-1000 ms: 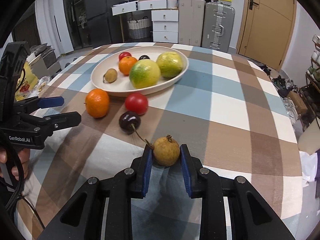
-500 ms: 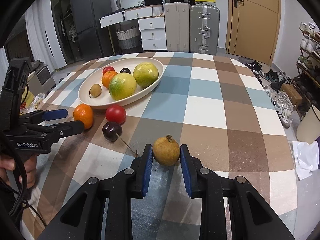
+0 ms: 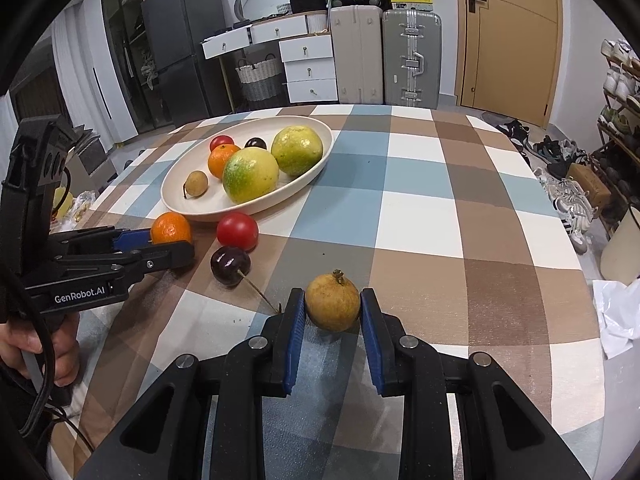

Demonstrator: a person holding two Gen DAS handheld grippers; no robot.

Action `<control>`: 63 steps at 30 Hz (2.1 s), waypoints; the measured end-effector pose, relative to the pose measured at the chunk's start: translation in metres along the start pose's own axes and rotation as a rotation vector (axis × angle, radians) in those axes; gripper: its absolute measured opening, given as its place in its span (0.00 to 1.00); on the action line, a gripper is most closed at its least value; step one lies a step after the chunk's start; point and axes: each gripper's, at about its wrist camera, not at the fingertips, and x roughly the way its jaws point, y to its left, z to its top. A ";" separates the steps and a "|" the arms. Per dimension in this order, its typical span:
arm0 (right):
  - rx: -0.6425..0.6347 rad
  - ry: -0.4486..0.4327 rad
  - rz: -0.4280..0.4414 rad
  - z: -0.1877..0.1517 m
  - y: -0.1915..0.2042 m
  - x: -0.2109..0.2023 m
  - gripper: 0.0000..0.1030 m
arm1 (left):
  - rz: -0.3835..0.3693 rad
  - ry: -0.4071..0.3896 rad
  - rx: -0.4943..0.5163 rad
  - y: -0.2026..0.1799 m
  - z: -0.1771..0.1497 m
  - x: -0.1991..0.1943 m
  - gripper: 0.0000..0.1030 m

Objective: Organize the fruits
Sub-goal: 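Lift the pear with the right tool while the left tool grasps the second orange, then carry the pear with the right tool onto the plate while the left tool carries the orange there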

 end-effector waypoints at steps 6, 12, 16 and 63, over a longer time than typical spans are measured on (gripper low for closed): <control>0.001 -0.003 0.000 0.000 -0.001 -0.001 0.27 | -0.009 -0.009 -0.009 0.004 -0.002 -0.008 0.37; 0.004 -0.018 0.016 0.005 0.002 -0.007 0.27 | -0.007 -0.035 -0.006 0.006 -0.002 -0.022 0.37; -0.003 -0.035 0.022 0.011 0.008 -0.012 0.27 | -0.006 -0.053 0.000 0.008 0.000 -0.034 0.37; -0.151 -0.050 0.184 0.081 0.089 0.027 0.27 | 0.106 -0.114 -0.014 0.060 0.051 -0.042 0.37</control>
